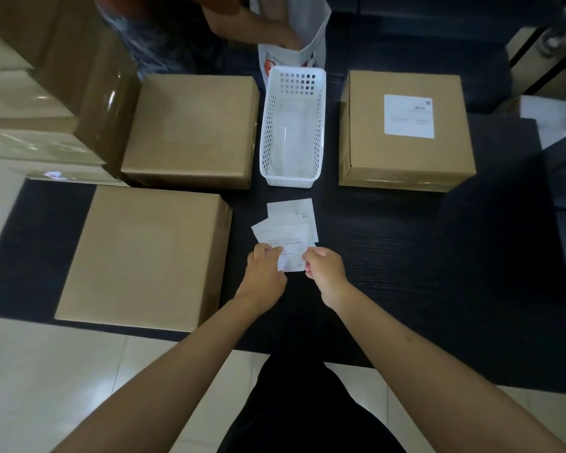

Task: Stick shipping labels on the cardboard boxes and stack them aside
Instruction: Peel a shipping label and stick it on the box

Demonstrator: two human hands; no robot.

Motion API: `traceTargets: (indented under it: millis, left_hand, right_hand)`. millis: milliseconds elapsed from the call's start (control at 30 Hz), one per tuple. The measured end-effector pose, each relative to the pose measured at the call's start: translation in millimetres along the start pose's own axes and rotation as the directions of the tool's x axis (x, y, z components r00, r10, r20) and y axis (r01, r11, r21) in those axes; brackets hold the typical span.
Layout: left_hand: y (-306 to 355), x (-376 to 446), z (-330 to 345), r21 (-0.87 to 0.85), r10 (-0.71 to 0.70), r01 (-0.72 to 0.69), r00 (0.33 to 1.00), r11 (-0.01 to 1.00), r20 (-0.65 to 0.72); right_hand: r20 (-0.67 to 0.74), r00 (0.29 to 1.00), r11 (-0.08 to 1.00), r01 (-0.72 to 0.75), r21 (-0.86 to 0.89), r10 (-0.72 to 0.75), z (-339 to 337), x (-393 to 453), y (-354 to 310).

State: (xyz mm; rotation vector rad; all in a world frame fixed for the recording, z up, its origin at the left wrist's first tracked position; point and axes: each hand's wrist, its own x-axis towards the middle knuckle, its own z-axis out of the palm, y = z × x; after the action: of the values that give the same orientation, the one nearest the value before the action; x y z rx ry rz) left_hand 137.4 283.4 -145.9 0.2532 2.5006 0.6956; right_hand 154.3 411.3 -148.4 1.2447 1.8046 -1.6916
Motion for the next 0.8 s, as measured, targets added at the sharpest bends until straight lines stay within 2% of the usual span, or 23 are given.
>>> traceTargets:
  millis: [167, 433, 600, 800]
  left_hand:
    - [4, -5, -18, -0.03, 0.017, -0.021, 0.994, 0.999, -0.11]
    - [11, -5, -62, -0.087, 0.086, -0.108, 0.97, 0.99, -0.227]
    - [-7, -4, -85, -0.131, 0.155, -0.19, 0.959, 0.973, -0.239]
    - [-71, -23, -136, -0.144, 0.223, -0.26, 0.947, 0.955, -0.232]
  right_hand:
    - [-0.025, 0.999, 0.986, 0.042, 0.159, -0.038, -14, -12, -10]
    - [-0.038, 0.986, 0.955, 0.164, 0.248, -0.16, -3, -41, -34]
    - [-0.111, 0.968, 0.917, 0.249, 0.312, -0.225, 32, -57, -44]
    - [-0.194, 0.956, 0.867, 0.281, 0.411, -0.218, 112, -95, -44]
